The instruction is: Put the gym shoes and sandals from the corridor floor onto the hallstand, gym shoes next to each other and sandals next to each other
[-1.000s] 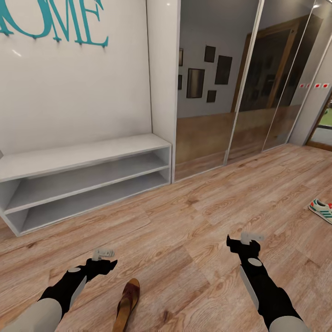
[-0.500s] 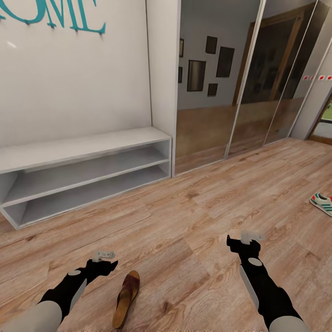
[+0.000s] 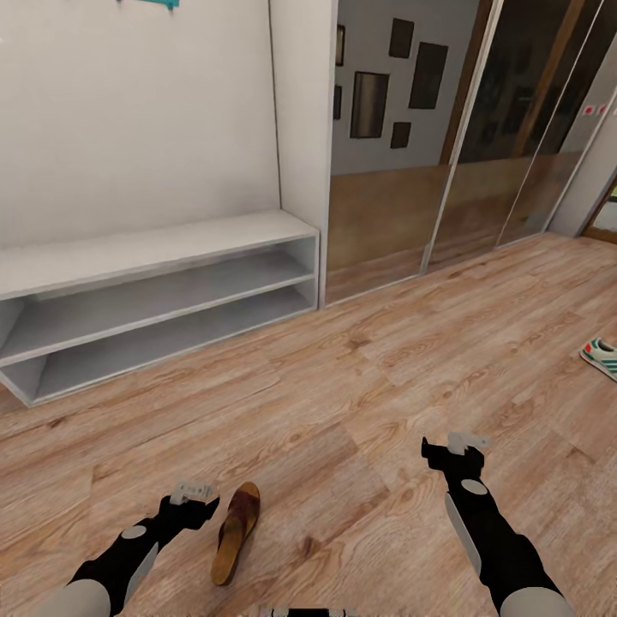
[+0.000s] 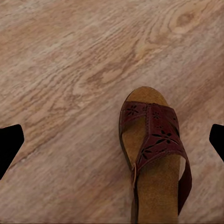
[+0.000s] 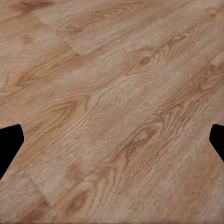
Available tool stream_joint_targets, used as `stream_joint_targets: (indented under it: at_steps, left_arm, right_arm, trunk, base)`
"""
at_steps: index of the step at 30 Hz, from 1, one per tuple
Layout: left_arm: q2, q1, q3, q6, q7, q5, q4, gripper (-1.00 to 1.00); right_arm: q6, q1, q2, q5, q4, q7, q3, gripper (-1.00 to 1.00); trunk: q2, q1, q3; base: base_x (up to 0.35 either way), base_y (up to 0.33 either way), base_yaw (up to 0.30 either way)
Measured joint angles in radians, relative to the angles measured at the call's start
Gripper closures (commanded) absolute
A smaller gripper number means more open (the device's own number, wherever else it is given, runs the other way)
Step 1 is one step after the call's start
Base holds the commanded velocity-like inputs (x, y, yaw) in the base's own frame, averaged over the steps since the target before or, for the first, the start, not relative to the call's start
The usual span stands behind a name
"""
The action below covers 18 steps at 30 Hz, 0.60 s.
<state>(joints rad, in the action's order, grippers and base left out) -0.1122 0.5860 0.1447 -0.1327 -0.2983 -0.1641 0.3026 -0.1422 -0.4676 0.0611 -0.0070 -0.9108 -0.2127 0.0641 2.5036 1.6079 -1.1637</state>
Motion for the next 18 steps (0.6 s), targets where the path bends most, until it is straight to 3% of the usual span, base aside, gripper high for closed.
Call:
stream_joint_targets:
  at_steps: [18]
  left_arm:
    - [0.0,-0.004,0.0,-0.016,0.001,0.001,-0.011,-1.0]
  right_arm:
    - [0.001,0.0,-0.002,0.0,0.001,0.001,-0.003,-1.0]
  trunk:
    - [0.004,0.008,-0.098]
  base:
    - [0.0,0.0,0.0]
